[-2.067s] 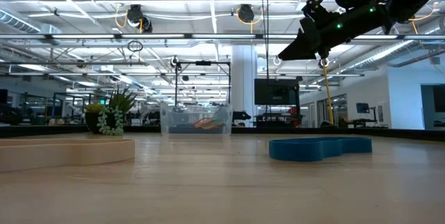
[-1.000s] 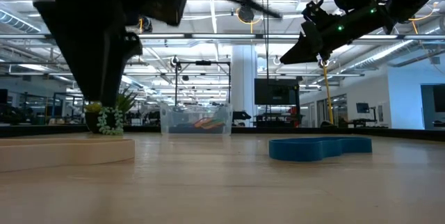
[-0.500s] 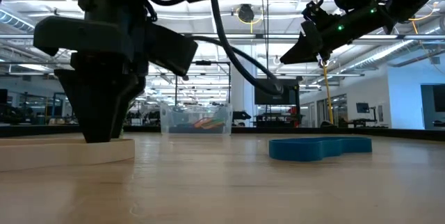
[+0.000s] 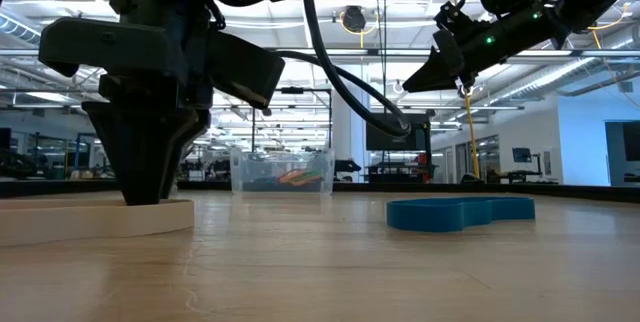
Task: Pick and place rubber bands into bin
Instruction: Put the brown rubber band into the transparent bin
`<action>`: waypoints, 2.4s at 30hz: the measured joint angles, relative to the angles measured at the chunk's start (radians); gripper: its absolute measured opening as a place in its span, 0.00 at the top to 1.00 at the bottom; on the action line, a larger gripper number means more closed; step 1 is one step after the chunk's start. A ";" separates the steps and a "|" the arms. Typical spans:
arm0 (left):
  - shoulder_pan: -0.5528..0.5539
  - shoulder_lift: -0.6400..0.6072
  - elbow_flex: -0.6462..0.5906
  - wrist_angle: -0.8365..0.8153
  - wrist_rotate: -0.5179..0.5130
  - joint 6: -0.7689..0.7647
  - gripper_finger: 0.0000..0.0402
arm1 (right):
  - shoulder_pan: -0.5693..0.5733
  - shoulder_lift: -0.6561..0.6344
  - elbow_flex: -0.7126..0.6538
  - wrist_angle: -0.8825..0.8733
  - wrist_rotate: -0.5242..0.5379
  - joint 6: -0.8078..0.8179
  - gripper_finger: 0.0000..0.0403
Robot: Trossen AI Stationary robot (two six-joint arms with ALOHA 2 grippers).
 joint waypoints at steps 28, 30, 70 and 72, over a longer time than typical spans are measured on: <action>0.030 -0.590 -0.003 -0.054 -0.198 0.029 0.99 | 0.000 0.000 0.000 0.001 0.000 -0.003 0.71; 0.032 -0.674 -0.003 -0.034 -0.278 0.014 0.98 | 0.000 0.000 0.000 0.001 0.000 -0.003 0.71; 0.890 -0.522 -0.001 0.413 -0.194 0.481 0.98 | 0.000 0.000 0.000 0.001 0.003 0.001 0.71; 0.908 -0.464 -0.001 0.415 -0.194 0.505 0.99 | 0.000 0.000 0.000 0.001 0.003 0.001 0.71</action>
